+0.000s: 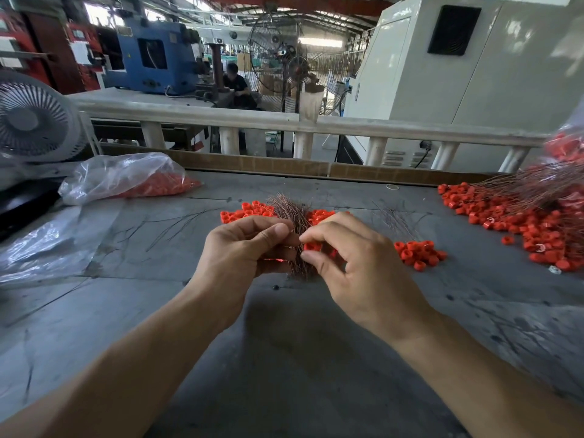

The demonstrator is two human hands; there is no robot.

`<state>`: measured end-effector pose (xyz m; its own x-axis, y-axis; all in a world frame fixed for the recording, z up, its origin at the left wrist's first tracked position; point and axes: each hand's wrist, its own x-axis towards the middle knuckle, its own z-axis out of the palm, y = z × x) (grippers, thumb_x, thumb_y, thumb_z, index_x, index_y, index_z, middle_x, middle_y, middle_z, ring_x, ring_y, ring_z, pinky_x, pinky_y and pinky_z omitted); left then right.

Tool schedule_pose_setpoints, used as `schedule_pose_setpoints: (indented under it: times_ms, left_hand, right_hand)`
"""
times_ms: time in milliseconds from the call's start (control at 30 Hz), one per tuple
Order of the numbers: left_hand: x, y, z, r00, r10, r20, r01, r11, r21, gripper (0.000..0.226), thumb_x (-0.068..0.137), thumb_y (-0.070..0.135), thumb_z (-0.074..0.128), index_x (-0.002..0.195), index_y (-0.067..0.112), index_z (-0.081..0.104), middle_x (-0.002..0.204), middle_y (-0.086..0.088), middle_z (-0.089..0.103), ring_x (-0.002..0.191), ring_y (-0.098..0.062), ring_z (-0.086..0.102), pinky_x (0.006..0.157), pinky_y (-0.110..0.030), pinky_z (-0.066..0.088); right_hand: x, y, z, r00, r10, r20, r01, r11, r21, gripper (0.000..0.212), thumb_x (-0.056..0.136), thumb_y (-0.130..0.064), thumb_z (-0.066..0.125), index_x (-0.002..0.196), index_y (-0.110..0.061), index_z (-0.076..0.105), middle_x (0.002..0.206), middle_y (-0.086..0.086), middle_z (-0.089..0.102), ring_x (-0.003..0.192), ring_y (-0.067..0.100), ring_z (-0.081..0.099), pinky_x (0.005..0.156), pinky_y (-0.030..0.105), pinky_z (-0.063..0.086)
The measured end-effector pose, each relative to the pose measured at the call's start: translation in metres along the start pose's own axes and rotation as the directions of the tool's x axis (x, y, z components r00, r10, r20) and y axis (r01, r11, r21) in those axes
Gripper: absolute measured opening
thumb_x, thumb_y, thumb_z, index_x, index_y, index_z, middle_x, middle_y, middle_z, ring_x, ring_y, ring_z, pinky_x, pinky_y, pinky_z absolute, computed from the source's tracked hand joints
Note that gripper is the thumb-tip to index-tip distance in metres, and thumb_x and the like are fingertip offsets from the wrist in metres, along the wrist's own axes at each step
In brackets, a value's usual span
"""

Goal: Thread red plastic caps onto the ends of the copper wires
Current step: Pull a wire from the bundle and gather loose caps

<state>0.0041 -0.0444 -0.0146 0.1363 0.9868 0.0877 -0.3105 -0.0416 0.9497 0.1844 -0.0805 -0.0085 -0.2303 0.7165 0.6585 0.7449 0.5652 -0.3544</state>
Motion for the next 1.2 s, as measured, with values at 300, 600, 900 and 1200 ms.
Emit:
schedule_pose_setpoints:
  times_ms: [300,600,900,1200]
  left_hand:
    - [0.003,0.006,-0.004,0.991,0.04,-0.128,-0.036,0.999,0.028,0.008,0.092,0.01,0.068,0.087,0.006,0.074,0.085,-0.014,0.077,0.067,-0.019,0.071,0.057,-0.025,0.057]
    - [0.004,0.008,-0.009,0.982,0.06,-0.177,-0.047,0.996,0.079,0.012,0.095,0.013,0.065,0.092,0.004,0.073,0.083,-0.014,0.076,0.067,-0.021,0.07,0.055,-0.025,0.056]
    - [0.009,0.006,-0.012,0.979,0.147,-0.144,-0.108,0.963,0.247,0.013,0.098,0.01,0.063,0.097,0.009,0.075,0.082,-0.009,0.076,0.068,-0.018,0.069,0.061,-0.028,0.058]
    - [0.02,-0.009,-0.024,0.955,0.277,-0.103,-0.151,0.758,0.634,0.022,0.092,0.01,0.069,0.085,0.031,0.075,0.077,0.008,0.075,0.068,-0.009,0.068,0.065,-0.03,0.053]
  right_hand:
    - [-0.001,0.003,0.0,0.999,0.022,0.032,-0.021,1.0,-0.016,0.015,0.093,-0.02,0.073,0.108,-0.021,0.072,0.103,-0.011,0.063,0.094,0.005,0.06,0.084,0.027,0.051]
    - [0.001,0.003,-0.002,0.997,0.003,0.072,0.006,0.993,-0.114,0.013,0.09,-0.019,0.075,0.103,-0.02,0.072,0.1,-0.01,0.063,0.091,0.005,0.056,0.08,0.029,0.052]
    - [0.011,0.045,-0.031,0.924,0.299,-0.24,-0.364,0.88,-0.304,0.008,0.089,-0.027,0.074,0.097,-0.025,0.071,0.095,-0.006,0.068,0.089,0.023,0.065,0.074,0.037,0.053]
    - [0.004,0.098,-0.057,0.676,0.715,-0.178,-0.701,0.55,-0.454,0.015,0.09,-0.037,0.071,0.081,-0.025,0.072,0.078,-0.002,0.074,0.088,0.028,0.068,0.07,0.032,0.047]
